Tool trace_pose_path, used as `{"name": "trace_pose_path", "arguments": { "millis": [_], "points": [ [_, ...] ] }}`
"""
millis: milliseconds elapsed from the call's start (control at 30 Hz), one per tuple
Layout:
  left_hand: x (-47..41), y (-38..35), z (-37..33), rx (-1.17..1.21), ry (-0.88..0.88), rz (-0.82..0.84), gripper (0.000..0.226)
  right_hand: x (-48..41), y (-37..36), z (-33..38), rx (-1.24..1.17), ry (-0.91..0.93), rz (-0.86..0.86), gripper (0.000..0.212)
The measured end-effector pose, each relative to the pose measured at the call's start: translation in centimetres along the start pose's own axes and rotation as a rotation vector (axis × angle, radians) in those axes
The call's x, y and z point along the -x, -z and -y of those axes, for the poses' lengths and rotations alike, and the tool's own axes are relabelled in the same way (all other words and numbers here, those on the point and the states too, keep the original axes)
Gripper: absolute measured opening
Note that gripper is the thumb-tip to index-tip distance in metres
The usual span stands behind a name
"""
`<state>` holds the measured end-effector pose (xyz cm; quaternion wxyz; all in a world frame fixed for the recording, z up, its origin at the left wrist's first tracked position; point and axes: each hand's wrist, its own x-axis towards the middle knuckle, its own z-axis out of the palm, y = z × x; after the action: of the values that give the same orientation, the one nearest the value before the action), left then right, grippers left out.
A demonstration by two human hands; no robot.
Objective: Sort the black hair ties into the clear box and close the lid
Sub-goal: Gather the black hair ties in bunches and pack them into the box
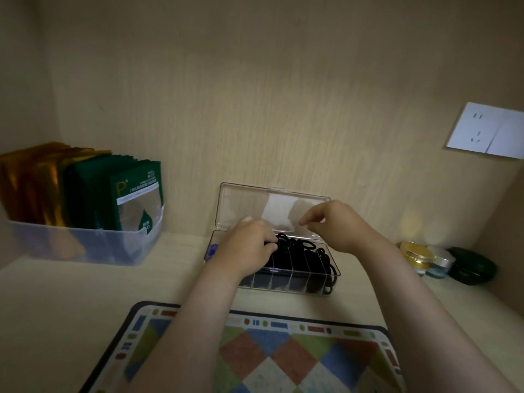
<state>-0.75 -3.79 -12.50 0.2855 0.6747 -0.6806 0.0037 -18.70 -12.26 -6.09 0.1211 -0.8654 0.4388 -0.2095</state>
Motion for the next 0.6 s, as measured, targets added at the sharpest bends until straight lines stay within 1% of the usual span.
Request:
{"name": "trace_pose_path", "arguments": {
  "millis": [67,167,300,400,467,533,600],
  "points": [
    [-0.1,-0.2,0.0,-0.02,-0.03,-0.007,0.025,0.7,0.0,-1.1,0.098,-0.051,0.035,0.023],
    [-0.3,-0.4,-0.1,-0.037,-0.042,-0.013,0.025,1.0,-0.7,-1.6,0.172,-0.078,0.144,0.014],
    [-0.4,-0.5,-0.3,-0.075,-0.046,0.003,0.025,0.6,-1.7,-2.2,0.199,-0.066,0.136,0.006],
    [-0.5,-0.7,-0.8,-0.162,-0.048,0.041,0.032,0.6,-1.4,-2.7,0.087,-0.077,0.1,0.01],
    [-0.6,-1.0,-1.0,-0.186,-0.048,0.055,0.036,0.6,-0.7,-3.0,-0.019,-0.093,0.012,0.009],
    [-0.6,-1.1,-1.0,-0.171,-0.036,0.05,0.035,0.6,-0.1,-3.1,-0.109,-0.104,-0.055,0.007],
    [-0.5,-1.1,-1.1,-0.154,-0.021,0.012,0.031,0.7,0.0,-3.0,-0.118,-0.098,-0.059,0.008]
  ]
}}
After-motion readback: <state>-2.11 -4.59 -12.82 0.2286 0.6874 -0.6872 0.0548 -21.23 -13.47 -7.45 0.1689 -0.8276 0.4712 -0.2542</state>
